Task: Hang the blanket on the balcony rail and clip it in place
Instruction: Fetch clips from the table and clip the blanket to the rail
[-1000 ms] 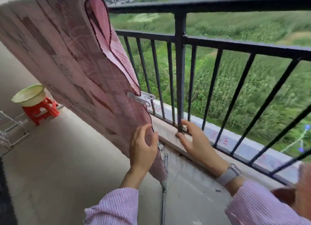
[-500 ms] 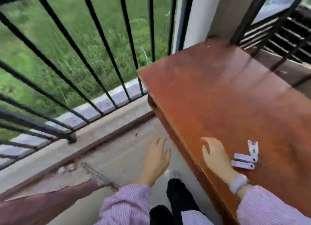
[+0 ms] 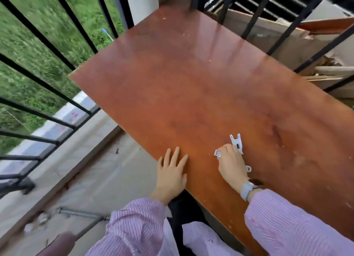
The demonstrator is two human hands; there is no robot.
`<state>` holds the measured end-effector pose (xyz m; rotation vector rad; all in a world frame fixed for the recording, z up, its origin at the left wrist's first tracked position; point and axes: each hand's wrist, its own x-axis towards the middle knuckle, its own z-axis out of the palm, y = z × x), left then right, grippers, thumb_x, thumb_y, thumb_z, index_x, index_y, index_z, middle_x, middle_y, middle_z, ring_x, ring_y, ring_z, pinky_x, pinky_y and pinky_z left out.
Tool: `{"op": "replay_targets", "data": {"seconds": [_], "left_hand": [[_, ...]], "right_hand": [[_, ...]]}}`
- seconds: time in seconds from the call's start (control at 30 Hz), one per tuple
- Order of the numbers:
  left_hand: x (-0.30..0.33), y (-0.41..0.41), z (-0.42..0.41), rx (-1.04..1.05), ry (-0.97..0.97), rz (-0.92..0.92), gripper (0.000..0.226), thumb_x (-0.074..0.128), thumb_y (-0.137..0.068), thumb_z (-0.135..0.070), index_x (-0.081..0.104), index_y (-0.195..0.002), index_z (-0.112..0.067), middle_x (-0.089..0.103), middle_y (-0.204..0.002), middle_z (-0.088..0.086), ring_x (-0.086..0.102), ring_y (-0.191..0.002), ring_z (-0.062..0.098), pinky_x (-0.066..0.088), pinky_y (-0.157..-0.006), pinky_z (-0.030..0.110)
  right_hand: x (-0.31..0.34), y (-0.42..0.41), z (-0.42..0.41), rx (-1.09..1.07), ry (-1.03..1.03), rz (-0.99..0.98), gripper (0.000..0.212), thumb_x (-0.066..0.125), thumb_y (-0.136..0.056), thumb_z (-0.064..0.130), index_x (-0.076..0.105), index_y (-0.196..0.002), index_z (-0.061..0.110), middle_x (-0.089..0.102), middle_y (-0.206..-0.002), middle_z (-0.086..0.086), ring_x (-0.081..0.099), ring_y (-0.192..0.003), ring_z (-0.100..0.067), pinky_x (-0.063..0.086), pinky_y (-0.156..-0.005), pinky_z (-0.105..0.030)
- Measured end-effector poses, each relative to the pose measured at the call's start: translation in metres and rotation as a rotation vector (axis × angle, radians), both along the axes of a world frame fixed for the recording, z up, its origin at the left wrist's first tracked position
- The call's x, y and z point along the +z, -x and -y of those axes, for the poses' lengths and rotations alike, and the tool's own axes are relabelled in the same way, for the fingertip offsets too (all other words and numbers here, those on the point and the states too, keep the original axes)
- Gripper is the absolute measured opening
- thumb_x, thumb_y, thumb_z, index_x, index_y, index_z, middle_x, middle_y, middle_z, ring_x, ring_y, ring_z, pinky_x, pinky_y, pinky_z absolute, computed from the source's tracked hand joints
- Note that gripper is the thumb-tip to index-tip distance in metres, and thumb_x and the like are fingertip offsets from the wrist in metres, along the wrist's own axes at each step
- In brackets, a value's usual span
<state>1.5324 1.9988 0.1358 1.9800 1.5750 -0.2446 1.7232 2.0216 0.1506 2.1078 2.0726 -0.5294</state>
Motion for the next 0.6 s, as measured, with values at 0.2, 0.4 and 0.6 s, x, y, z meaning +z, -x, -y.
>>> {"op": "replay_targets", "data": {"seconds": [0.2,0.4,0.6], "left_hand": [[0.034,0.042,-0.01,0.609,0.041,0.54,0.032,0.052,-0.09,-0.023,0.056,-0.119,-0.01,0.058,-0.121,0.005,0.054,-0.108,0.017,0.04,-0.095,0.026],[0.08,0.124,0.039,0.899,-0.084,0.776,0.013,0.065,-0.081,-0.026,0.066,-0.094,-0.022,0.067,-0.086,-0.009,0.057,-0.072,-0.004,0.045,-0.068,0.015],[0.094,0.191,0.135,1.168,-0.279,0.797,0.024,0.059,-0.086,-0.013,0.061,-0.073,-0.032,0.06,-0.07,-0.014,0.053,-0.066,-0.004,0.042,-0.065,0.015]], "right_hand": [[0.038,0.056,-0.009,0.123,-0.078,-0.372,0.03,0.047,-0.092,0.024,0.051,-0.119,0.012,0.059,-0.104,-0.01,0.057,-0.092,-0.031,0.046,-0.071,-0.038],[0.071,0.166,0.008,0.639,0.105,-0.454,0.062,0.019,-0.092,0.041,0.009,-0.145,0.011,0.043,-0.125,-0.011,0.04,-0.113,-0.026,0.038,-0.089,-0.034],[0.074,0.259,0.074,0.762,0.383,-0.715,0.058,0.037,-0.096,0.017,0.006,-0.143,0.006,0.033,-0.137,-0.004,0.034,-0.126,-0.016,0.025,-0.101,-0.02]]}}
